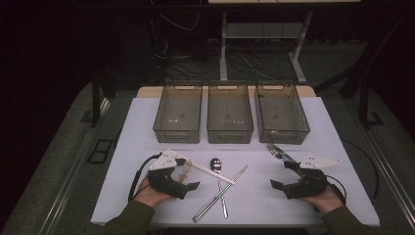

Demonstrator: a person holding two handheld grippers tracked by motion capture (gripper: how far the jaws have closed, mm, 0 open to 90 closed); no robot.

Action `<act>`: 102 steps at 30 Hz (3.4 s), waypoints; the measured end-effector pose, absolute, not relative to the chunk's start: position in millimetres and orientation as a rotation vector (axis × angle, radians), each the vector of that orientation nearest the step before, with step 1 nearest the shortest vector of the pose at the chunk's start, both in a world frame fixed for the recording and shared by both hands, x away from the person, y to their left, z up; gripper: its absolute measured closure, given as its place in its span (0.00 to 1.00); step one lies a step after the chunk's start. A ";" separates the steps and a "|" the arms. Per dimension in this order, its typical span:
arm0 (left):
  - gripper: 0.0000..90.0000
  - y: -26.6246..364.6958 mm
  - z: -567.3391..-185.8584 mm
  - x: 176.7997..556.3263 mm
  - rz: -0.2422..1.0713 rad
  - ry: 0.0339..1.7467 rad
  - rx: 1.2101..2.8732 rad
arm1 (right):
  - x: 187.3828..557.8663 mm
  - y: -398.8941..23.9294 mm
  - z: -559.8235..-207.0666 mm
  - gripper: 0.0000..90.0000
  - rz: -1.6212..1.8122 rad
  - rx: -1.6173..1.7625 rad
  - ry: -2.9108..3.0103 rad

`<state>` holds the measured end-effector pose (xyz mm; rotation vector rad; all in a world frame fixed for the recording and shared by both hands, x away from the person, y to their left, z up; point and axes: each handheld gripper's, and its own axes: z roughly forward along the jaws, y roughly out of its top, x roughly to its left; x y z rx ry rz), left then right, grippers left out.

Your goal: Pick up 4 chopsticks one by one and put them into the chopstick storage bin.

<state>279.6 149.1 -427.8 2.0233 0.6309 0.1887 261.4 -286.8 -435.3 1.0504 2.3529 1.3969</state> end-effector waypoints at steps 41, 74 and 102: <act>1.00 109.7 -430.4 298.1 0.138 0.592 2.142 | 261.5 -286.0 -433.6 0.11 1.416 1.061 2.343; 1.00 60.0 -443.5 302.8 0.165 0.467 2.335 | 260.8 -286.8 -434.2 0.11 1.415 1.070 2.337; 1.00 48.8 -444.9 314.8 0.225 0.455 2.352 | 260.7 -287.1 -434.1 0.11 1.419 1.074 2.334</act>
